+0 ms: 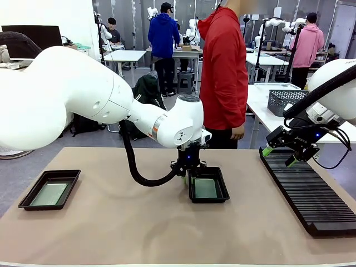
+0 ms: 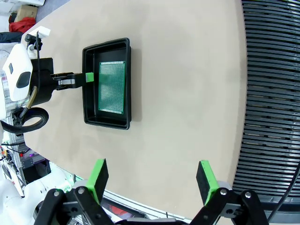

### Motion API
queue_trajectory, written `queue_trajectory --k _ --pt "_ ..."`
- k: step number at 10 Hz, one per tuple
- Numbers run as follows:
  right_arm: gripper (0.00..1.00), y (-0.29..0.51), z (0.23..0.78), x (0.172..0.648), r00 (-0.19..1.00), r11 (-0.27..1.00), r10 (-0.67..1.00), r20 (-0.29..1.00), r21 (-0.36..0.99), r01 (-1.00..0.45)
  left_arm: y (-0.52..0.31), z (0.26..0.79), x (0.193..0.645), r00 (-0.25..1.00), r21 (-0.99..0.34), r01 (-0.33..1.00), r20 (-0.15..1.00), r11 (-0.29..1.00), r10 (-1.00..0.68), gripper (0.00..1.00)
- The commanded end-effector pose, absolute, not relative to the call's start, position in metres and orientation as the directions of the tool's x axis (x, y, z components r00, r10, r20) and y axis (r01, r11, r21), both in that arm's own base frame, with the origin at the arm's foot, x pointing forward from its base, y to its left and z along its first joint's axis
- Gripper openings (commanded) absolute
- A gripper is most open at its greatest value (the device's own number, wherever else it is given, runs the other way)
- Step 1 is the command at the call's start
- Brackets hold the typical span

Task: Inspect and transfer BCBs to ESD trays.
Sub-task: Pick up the ESD tray and place it on the left side of the table.

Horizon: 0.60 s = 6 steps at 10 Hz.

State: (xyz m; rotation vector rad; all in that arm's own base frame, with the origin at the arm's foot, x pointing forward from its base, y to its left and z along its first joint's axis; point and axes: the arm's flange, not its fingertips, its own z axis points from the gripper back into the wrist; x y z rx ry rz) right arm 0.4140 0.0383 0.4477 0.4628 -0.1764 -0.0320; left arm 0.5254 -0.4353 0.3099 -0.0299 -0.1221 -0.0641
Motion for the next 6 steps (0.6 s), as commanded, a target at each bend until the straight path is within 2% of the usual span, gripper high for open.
queue_trajectory --k 1,2,3,4,6 --pt "1.0 0.0399 0.4496 0.4138 0.984 0.897 -0.088 0.154 0.441 0.012 -0.4356 0.3109 0.5262 0.991 -0.022 0.07 0.12 0.997 -0.067 0.19" --pt "1.0 0.0399 0.4496 0.4138 0.984 0.897 -0.088 0.154 0.441 0.012 -0.4359 0.3105 0.5258 0.99 -0.023 0.071 0.12 0.997 -0.068 0.07" --pt "1.0 0.0399 0.4496 0.4138 0.984 0.897 -0.088 0.154 0.441 0.012 -0.4363 0.3103 0.5254 0.991 -0.023 0.072 0.119 0.997 -0.069 0.09" --pt "1.0 0.0399 0.4496 0.4138 0.984 0.897 -0.088 0.154 0.441 0.012 -0.437 0.3099 0.5249 0.991 -0.023 0.072 0.119 0.997 -0.069 0.0" --pt "1.0 0.0399 0.4496 0.4138 0.984 0.897 -0.088 0.154 0.441 0.012 -0.4375 0.3095 0.5243 0.991 -0.025 0.07 0.12 0.997 -0.067 0.0"
